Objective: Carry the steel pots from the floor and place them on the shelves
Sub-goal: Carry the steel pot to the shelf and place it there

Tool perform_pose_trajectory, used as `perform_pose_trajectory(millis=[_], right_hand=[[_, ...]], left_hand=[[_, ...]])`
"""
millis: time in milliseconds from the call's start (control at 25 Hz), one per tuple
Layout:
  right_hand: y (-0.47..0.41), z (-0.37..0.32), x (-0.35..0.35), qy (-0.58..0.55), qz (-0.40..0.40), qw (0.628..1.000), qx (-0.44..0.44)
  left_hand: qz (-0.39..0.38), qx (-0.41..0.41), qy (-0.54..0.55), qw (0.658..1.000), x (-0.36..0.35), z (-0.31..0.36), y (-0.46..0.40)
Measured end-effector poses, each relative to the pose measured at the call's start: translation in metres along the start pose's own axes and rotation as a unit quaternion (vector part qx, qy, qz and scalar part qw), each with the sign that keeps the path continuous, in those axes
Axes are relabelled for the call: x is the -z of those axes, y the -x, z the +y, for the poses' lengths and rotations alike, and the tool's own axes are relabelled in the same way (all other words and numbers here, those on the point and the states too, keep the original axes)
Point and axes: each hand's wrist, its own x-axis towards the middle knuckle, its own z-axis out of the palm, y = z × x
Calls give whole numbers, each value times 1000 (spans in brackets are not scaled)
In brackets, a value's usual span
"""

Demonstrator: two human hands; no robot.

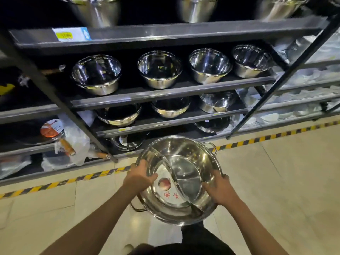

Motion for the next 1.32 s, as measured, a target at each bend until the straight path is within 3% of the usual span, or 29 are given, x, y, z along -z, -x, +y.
perform_pose_trajectory(millis=[240,400,880,1000,1160,1320], right_hand=[[-91,26,59,37,-59,997,14],[-157,36,63,61,-74,995,-3],[-413,107,-123,36,-104,994,-23],[-476,103,-158,-4,-116,992,-58],[-562,91,-180,-28,-75,995,-64],[-641,91,-196,-55,-45,997,-23]], left_hand=[[5,42,37,998,-30,65,-68],[-10,73,53,996,-62,72,-132],[-19,164,71,984,-228,-55,-380],[4,142,65,988,-247,-79,-438],[39,133,58,989,-256,-91,-509],[58,123,63,989,-258,-83,-568]])
